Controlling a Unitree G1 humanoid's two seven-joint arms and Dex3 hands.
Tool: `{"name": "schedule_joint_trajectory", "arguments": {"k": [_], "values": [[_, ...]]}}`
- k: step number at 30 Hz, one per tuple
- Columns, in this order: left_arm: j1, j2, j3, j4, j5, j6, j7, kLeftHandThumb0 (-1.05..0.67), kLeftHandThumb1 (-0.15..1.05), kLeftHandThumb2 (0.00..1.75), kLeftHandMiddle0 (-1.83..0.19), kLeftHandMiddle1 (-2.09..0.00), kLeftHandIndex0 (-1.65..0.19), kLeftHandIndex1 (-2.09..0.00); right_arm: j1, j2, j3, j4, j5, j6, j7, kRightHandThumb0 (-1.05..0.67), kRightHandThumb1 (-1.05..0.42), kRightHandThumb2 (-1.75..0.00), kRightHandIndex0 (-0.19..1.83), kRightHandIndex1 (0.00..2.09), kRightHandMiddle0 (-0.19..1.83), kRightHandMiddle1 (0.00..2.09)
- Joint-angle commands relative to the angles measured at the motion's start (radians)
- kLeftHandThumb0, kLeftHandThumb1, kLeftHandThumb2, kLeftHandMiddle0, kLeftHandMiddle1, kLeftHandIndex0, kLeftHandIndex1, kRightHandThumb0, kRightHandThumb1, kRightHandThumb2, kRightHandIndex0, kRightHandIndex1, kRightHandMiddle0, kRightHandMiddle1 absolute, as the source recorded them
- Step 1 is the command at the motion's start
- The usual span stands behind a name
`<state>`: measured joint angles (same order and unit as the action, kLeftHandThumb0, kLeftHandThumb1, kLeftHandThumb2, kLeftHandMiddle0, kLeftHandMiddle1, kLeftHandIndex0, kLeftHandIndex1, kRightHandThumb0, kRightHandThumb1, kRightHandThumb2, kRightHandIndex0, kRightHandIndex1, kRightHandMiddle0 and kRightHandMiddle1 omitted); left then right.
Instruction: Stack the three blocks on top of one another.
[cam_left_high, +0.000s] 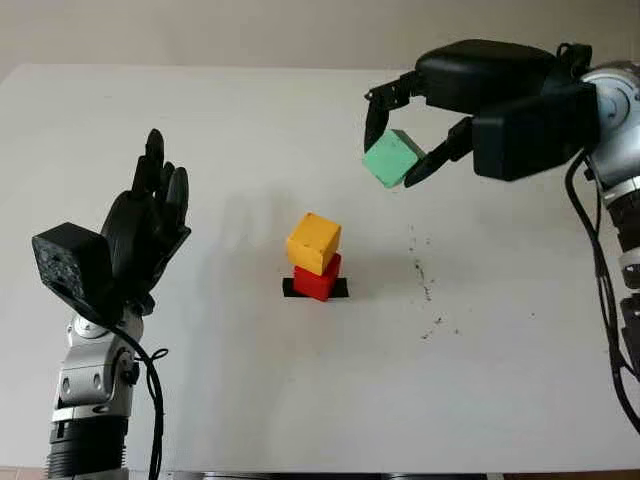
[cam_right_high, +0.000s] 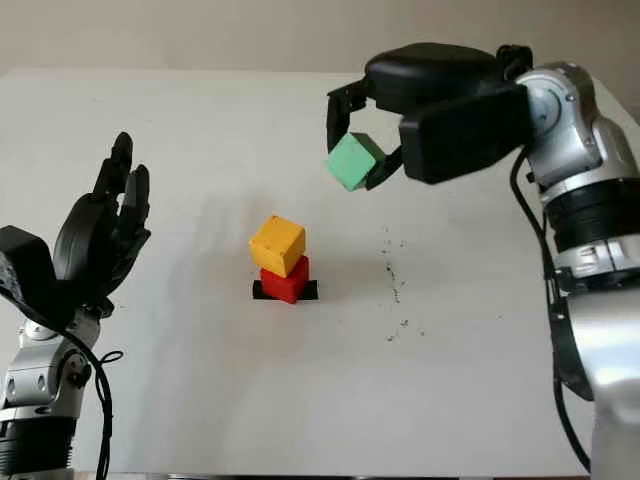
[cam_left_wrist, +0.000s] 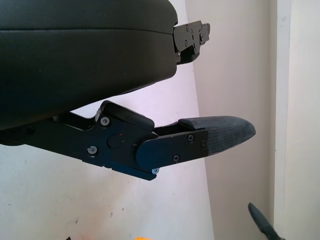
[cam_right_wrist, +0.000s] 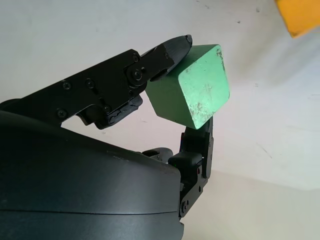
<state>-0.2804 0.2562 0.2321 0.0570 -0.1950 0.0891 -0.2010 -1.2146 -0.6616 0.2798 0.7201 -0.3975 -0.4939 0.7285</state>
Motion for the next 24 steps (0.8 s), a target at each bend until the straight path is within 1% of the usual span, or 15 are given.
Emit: {"name": "schedule_joint_trajectory", "arguments": {"k": [1,4,7,9,13,17,21,24], "values": [[0.007,-0.002,-0.005,-0.018,0.002,-0.003,0.005,-0.79,1.05,0.61,0.19,0.0,0.19,0.0,-0.057,0.017,-0.011,-0.002,0.021,0.017,0.017,-0.41,-0.87,-0.05,0.38,0.07,0.51,1.39],[0.008,-0.004,-0.008,-0.019,0.005,-0.005,0.009,-0.79,1.05,0.62,0.19,0.0,0.19,0.0,-0.079,0.032,0.0,-0.016,0.022,0.028,0.039,-0.45,-0.87,-0.05,0.4,0.08,0.48,1.46],[0.009,-0.006,-0.01,-0.021,0.005,-0.007,0.011,-0.79,1.05,0.62,0.19,0.0,0.19,0.0,-0.095,0.057,0.013,-0.064,0.023,0.05,0.081,-0.45,-0.86,-0.05,0.4,0.07,0.48,1.49],[0.008,-0.009,-0.011,-0.02,0.006,-0.009,0.015,-0.79,1.05,0.62,0.19,0.0,0.19,0.0,-0.097,0.073,0.02,-0.099,0.022,0.067,0.105,-0.47,-0.87,-0.05,0.4,0.07,0.46,1.54],[0.005,-0.014,-0.011,-0.019,0.006,-0.006,0.024,-0.8,1.05,0.6,0.19,0.0,0.19,0.0,-0.098,0.1,0.038,-0.166,0.019,0.111,0.155,-0.44,-0.87,-0.05,0.41,0.07,0.45,1.62],[0.004,-0.017,-0.015,-0.027,0.006,0.001,0.035,-0.8,1.05,0.6,0.19,0.0,0.19,0.0,-0.098,0.133,0.063,-0.2,0.011,0.122,0.18,-0.43,-0.88,-0.06,0.41,0.06,0.46,1.7],[0.01,-0.02,-0.017,-0.034,0.008,0.0,0.041,-0.79,1.05,0.6,0.19,0.0,0.19,0.0,-0.09,0.154,0.078,-0.214,0.011,0.141,0.198,-0.44,-0.9,-0.06,0.35,0.04,0.4,1.74],[0.015,-0.023,-0.02,-0.045,0.01,0.006,0.049,-0.79,1.05,0.6,0.19,0.0,0.19,0.0,-0.079,0.159,0.091,-0.209,0.007,0.132,0.203,-0.44,-0.92,-0.06,0.34,0.03,0.34,1.72]]}}
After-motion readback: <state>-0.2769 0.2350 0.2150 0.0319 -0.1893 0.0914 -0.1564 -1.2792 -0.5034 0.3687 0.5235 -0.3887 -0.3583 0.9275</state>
